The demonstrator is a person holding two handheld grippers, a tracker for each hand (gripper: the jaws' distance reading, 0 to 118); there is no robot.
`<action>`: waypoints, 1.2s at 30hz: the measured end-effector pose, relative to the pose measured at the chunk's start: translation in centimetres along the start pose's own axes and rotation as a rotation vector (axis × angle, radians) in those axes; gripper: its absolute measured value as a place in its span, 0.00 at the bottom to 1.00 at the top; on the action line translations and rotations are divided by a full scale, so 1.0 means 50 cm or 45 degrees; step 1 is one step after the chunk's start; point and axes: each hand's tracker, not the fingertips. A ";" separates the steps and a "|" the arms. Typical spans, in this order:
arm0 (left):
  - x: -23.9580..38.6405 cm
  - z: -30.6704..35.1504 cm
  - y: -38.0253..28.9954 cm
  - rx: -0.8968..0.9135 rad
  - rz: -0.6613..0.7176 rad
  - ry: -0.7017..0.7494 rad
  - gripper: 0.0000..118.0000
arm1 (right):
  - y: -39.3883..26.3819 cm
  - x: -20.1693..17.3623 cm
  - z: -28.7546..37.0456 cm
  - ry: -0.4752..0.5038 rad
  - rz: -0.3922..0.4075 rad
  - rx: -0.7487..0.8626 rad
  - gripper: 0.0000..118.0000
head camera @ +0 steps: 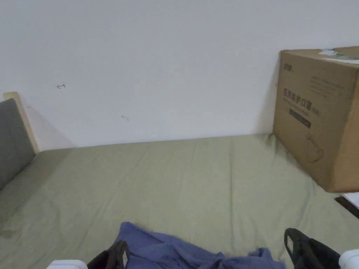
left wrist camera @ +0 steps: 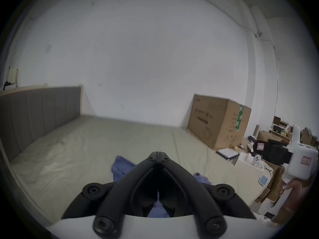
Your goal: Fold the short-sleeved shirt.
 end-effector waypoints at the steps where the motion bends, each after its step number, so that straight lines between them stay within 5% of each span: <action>1: 0.000 0.017 -0.008 0.042 -0.032 -0.044 0.00 | -0.006 -0.006 0.008 -0.011 0.004 0.036 0.00; 4: 0.017 0.050 -0.026 0.111 -0.161 0.107 0.00 | -0.015 -0.025 0.020 -0.062 0.049 0.060 0.00; 13: -0.018 0.021 0.026 0.108 -0.009 0.153 0.00 | 0.004 -0.001 0.009 -0.035 -0.009 -0.002 0.00; 18: -0.122 -0.210 0.158 -0.386 0.133 0.066 0.00 | 0.017 0.013 -0.007 -0.021 -0.017 -0.068 0.00; 21: -0.224 -0.395 0.158 -0.719 0.353 -0.006 0.00 | 0.019 0.026 -0.019 -0.002 -0.024 -0.115 0.00; 23: -0.266 -0.513 0.131 -0.886 0.330 0.041 0.01 | 0.013 0.038 -0.035 0.017 -0.062 -0.171 0.00; 24: -0.288 -0.563 0.113 -0.923 0.350 0.086 0.15 | 0.009 0.045 -0.044 0.014 -0.087 -0.202 0.00; 27: -0.317 -0.663 0.034 -0.989 0.420 0.131 1.00 | -0.008 0.061 -0.074 -0.029 -0.112 -0.259 0.00; 36: -0.365 -0.835 -0.207 -1.383 0.202 0.288 0.95 | -0.074 0.097 -0.161 -0.090 -0.105 -0.437 0.00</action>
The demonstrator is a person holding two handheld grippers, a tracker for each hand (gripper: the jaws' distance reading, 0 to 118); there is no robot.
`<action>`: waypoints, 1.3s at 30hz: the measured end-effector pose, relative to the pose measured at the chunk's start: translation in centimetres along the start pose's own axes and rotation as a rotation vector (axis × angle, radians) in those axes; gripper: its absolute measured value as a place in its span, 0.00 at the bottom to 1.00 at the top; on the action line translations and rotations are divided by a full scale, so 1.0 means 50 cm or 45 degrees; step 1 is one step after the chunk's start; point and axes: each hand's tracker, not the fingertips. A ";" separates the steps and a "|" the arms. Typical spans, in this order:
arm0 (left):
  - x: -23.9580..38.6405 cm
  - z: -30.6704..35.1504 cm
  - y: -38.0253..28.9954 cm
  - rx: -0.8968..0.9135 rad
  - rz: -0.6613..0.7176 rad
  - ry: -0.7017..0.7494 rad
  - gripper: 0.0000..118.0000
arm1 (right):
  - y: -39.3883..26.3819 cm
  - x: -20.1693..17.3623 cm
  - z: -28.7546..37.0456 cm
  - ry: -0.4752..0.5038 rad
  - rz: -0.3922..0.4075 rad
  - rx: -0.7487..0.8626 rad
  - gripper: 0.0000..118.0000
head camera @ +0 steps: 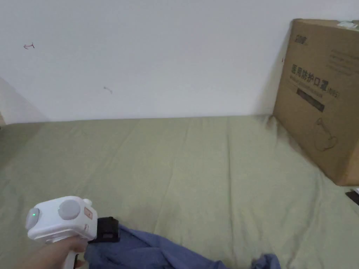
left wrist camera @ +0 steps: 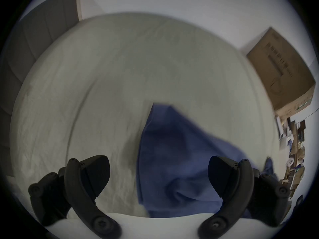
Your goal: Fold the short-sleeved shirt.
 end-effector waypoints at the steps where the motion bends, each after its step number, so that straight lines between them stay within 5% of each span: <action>1: 0.003 -0.015 0.001 -0.051 -0.021 0.025 0.90 | -0.005 0.002 -0.007 0.000 0.003 -0.007 0.00; 4: 0.016 -0.028 -0.016 -0.039 -0.129 0.131 0.86 | -0.014 0.006 -0.028 0.004 0.006 -0.027 0.00; 6: 0.041 -0.002 -0.049 0.062 -0.114 0.136 0.76 | -0.013 0.015 -0.046 0.150 0.015 -0.051 0.00; 8: 0.071 0.018 -0.075 0.101 -0.204 0.111 0.54 | -0.004 0.024 -0.066 0.221 0.050 -0.055 0.00; 9: 0.080 0.029 -0.088 0.109 -0.256 0.061 0.22 | 0.001 0.029 -0.073 0.187 0.048 -0.049 0.00; 10: 0.076 0.038 -0.106 0.112 -0.275 0.039 0.01 | 0.009 0.031 -0.083 0.177 0.056 -0.046 0.00; 14: 0.063 0.079 -0.138 0.137 -0.257 -0.111 0.01 | 0.047 0.071 -0.181 0.177 -0.020 -0.237 0.01; 15: 0.059 0.093 -0.145 0.165 -0.259 -0.095 0.01 | 0.052 0.088 -0.221 0.236 -0.061 -0.349 0.17; 17: 0.053 0.119 -0.155 0.215 -0.271 -0.081 0.01 | 0.047 0.114 -0.293 0.235 -0.104 -0.530 0.72; 18: 0.046 0.126 -0.163 0.235 -0.277 -0.086 0.01 | 0.038 0.122 -0.329 0.193 -0.106 -0.631 0.84; 22: 0.035 0.169 -0.180 0.280 -0.343 -0.124 0.01 | -0.022 0.130 -0.452 0.028 -0.124 -0.959 0.82; 26: 0.024 0.202 -0.192 0.277 -0.365 -0.132 0.01 | -0.093 0.128 -0.527 -0.105 -0.330 -1.152 0.84; 27: 0.019 0.209 -0.194 0.271 -0.371 -0.133 0.01 | -0.088 0.119 -0.528 -0.122 -0.317 -1.093 0.82; 28: 0.015 0.216 -0.196 0.256 -0.380 -0.136 0.01 | -0.077 0.108 -0.524 -0.118 -0.277 -1.080 0.74; 29: 0.010 0.224 -0.198 0.247 -0.396 -0.133 0.01 | -0.066 0.100 -0.516 -0.096 -0.216 -1.067 0.52; 30: 0.010 0.232 -0.206 0.246 -0.402 -0.114 0.01 | -0.054 0.097 -0.507 -0.026 -0.154 -1.049 0.10; 34: -0.019 0.277 -0.213 0.267 -0.318 -0.122 0.01 | 0.003 0.084 -0.445 0.076 -0.077 -0.968 0.10; 39: -0.044 0.400 -0.216 0.403 -0.239 -0.149 0.01 | 0.141 0.135 -0.304 0.176 -0.217 -0.683 0.10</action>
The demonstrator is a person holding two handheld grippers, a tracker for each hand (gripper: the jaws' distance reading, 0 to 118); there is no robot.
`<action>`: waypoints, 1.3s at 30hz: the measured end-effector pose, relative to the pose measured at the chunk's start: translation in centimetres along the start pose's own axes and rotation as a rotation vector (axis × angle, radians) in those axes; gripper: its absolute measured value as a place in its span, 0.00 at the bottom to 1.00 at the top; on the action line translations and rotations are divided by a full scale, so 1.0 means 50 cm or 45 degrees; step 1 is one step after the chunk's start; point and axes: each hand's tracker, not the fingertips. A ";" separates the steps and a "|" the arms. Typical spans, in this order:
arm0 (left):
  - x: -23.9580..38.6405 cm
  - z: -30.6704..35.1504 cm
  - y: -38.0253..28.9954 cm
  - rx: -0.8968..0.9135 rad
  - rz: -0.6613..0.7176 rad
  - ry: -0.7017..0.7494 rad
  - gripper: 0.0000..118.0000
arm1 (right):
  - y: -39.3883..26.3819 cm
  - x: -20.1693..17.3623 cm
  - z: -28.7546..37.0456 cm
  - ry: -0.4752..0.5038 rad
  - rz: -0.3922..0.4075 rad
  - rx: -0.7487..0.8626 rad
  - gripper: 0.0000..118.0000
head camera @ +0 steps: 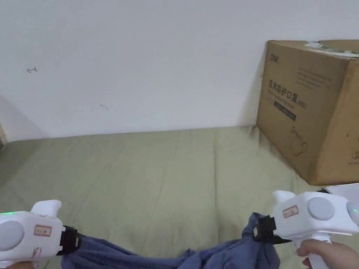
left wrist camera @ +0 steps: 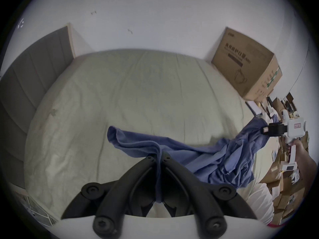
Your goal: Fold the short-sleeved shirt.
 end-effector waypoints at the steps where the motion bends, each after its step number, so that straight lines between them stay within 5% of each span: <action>1: 0.000 0.028 0.011 0.038 -0.014 0.011 0.01 | 0.014 0.003 0.040 0.031 -0.021 0.042 0.10; 9: 0.051 0.291 0.127 0.391 -0.088 0.050 0.01 | 0.135 -0.064 0.366 0.017 0.088 0.533 0.10; 17: 0.090 0.433 0.290 0.618 -0.053 0.019 0.01 | 0.321 -0.153 0.487 -0.057 0.243 0.764 0.10; 28: 0.051 0.289 0.403 0.726 0.139 0.094 0.01 | 0.462 -0.147 0.246 -0.100 0.156 0.785 0.10; 34: 0.003 0.086 0.300 0.505 0.193 0.082 0.01 | 0.334 -0.077 0.029 -0.178 0.190 0.627 0.10; 39: -0.028 -0.110 0.074 0.152 0.270 0.059 0.01 | 0.130 0.029 -0.159 -0.244 0.219 0.209 0.10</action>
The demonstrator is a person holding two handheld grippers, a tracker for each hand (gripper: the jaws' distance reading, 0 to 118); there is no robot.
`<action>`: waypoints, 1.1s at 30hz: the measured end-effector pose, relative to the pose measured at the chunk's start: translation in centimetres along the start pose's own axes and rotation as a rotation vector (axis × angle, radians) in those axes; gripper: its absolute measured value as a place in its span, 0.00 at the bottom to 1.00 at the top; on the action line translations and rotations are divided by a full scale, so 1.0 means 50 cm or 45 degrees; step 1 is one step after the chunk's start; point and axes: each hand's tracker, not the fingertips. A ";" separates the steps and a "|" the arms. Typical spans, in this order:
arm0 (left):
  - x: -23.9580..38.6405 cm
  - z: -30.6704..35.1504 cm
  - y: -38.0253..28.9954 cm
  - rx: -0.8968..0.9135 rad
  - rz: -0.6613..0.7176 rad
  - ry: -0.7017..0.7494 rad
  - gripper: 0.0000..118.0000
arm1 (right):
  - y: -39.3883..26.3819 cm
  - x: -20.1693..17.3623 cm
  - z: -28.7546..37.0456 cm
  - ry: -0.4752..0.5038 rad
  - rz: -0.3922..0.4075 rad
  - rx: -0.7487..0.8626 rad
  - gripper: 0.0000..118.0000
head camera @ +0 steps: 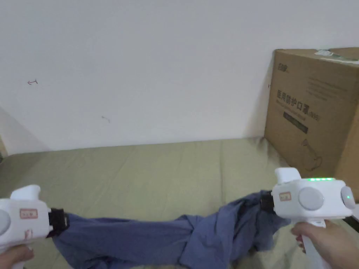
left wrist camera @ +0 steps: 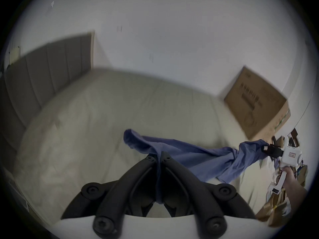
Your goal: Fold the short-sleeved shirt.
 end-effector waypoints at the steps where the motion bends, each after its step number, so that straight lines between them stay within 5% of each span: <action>1: -0.013 -0.022 -0.048 -0.076 0.002 -0.006 0.01 | -0.048 0.005 -0.016 -0.011 0.028 -0.081 0.10; 5: -0.068 -0.053 -0.216 -0.280 -0.118 0.010 0.01 | -0.221 0.045 -0.008 0.005 0.086 -0.267 0.10; 10: -0.126 0.029 -0.296 -0.294 -0.096 -0.029 0.01 | -0.321 0.105 0.110 0.193 -0.062 -0.290 0.10; 14: -0.142 0.110 -0.319 -0.300 -0.058 -0.103 0.01 | -0.359 0.121 0.200 0.249 -0.049 -0.316 0.10; 22: -0.115 0.125 -0.376 -0.439 -0.158 -0.056 0.03 | -0.418 0.094 0.219 0.137 0.034 -0.478 0.16; 23: -0.115 0.122 -0.377 -0.435 -0.138 -0.016 0.08 | -0.419 0.091 0.215 0.077 0.034 -0.474 0.24; 25: -0.112 0.124 -0.381 -0.395 -0.125 0.037 0.61 | -0.418 0.090 0.214 -0.011 0.011 -0.467 0.51; 26: -0.109 0.131 -0.380 -0.360 -0.137 0.064 0.88 | -0.415 0.093 0.221 -0.025 -0.020 -0.442 0.75; 27: -0.101 0.142 -0.377 -0.307 -0.162 0.089 1.00 | -0.413 0.101 0.229 -0.016 -0.050 -0.414 0.96; 33: -0.048 0.264 -0.351 0.026 -0.168 -0.014 0.98 | -0.359 0.076 0.367 0.012 -0.256 -0.042 0.96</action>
